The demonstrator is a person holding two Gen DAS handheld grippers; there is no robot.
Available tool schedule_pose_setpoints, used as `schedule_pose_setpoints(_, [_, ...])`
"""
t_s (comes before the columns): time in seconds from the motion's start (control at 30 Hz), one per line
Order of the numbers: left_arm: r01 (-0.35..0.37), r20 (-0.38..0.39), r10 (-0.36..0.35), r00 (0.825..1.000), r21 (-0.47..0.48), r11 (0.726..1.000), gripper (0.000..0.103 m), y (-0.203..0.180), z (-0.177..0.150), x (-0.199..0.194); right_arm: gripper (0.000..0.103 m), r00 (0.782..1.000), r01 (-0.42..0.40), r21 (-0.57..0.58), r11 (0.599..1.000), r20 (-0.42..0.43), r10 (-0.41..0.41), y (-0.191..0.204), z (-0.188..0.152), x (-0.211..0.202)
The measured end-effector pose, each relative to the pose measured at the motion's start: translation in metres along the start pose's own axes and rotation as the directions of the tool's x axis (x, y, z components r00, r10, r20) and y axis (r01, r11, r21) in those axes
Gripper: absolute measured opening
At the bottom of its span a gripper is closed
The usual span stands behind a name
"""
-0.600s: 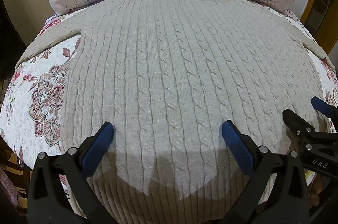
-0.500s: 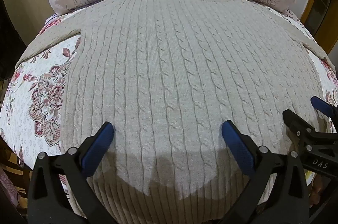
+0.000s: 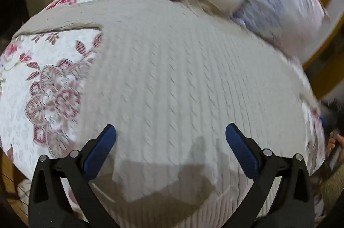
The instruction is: Fold small clothes
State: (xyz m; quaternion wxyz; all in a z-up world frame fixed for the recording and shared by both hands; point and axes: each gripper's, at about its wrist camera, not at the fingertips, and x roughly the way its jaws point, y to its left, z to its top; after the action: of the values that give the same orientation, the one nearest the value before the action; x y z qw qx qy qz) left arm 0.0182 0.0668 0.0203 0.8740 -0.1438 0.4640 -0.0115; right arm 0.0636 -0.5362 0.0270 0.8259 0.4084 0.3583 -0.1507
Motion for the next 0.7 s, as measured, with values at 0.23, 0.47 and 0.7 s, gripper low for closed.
schedule_pose_setpoints(0.23, [-0.094, 0.019, 0.098, 0.995, -0.145, 0.985, 0.101, 0.046, 0.04, 0.0, 0.033, 1.0, 0.03, 0.325, 0.945, -0.003, -0.031, -0.083, 0.069, 0.038])
schedule_pose_setpoints(0.47, [-0.135, 0.091, 0.172, 0.981, -0.317, 0.939, 0.101, 0.112, 0.078, -0.021, 0.007, 0.987, 0.086, 0.067, 0.994, 0.128, -0.094, -0.03, 0.09, 0.036])
schedule_pose_setpoints(0.7, [-0.097, 0.147, 0.193, 0.97, -0.494, 0.864, 0.101, 0.206, 0.121, -0.022, 0.007, 0.94, -0.291, -0.486, 0.824, 0.014, 0.34, 0.204, -0.019, 0.011])
